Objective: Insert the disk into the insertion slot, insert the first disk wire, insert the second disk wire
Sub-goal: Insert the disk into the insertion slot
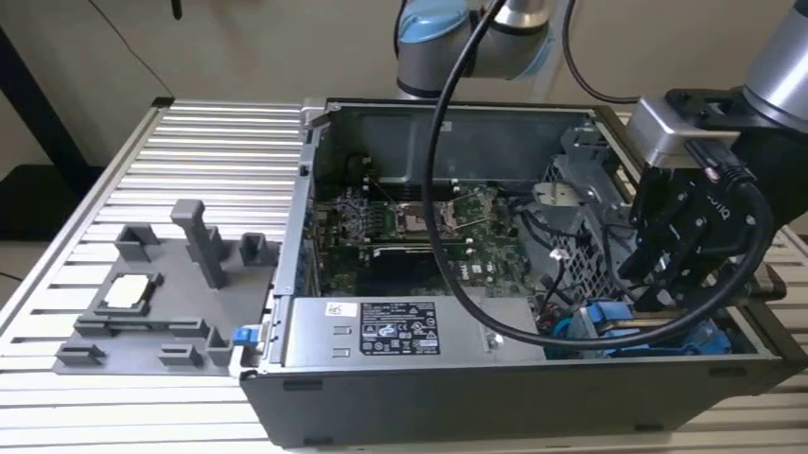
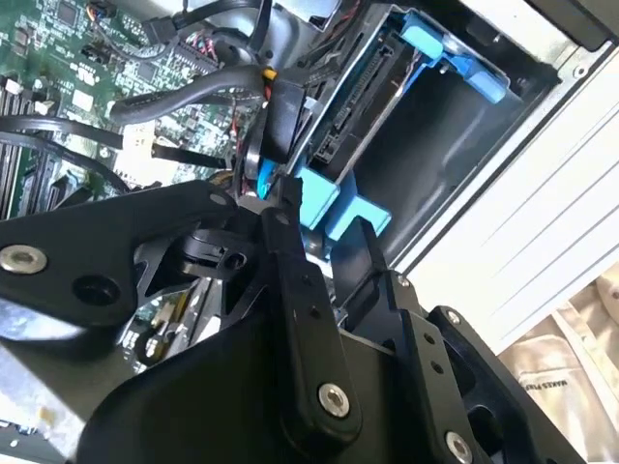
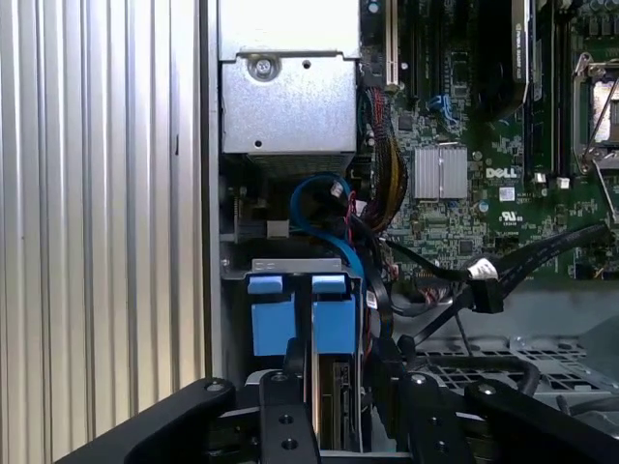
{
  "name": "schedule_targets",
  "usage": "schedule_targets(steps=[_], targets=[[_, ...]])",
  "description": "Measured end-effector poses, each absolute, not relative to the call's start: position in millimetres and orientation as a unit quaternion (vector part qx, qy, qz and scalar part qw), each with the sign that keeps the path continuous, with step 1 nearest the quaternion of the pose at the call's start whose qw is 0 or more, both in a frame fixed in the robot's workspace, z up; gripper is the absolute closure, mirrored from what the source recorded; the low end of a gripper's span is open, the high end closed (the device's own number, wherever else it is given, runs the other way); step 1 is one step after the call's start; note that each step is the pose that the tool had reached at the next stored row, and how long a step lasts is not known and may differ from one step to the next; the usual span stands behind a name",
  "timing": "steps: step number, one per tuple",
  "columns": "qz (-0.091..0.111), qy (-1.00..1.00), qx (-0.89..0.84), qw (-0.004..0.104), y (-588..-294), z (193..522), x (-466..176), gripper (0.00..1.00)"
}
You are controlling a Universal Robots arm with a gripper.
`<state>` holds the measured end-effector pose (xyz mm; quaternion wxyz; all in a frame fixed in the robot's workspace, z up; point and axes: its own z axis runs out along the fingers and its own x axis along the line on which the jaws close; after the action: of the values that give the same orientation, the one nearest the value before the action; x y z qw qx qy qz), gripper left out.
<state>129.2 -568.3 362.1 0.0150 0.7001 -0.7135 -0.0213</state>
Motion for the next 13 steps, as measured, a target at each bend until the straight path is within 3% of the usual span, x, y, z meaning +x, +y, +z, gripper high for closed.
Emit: schedule_targets(steps=[13], targets=[[-0.019,-0.714,0.700,0.014,-567.7,406.2,129.2,0.59]])
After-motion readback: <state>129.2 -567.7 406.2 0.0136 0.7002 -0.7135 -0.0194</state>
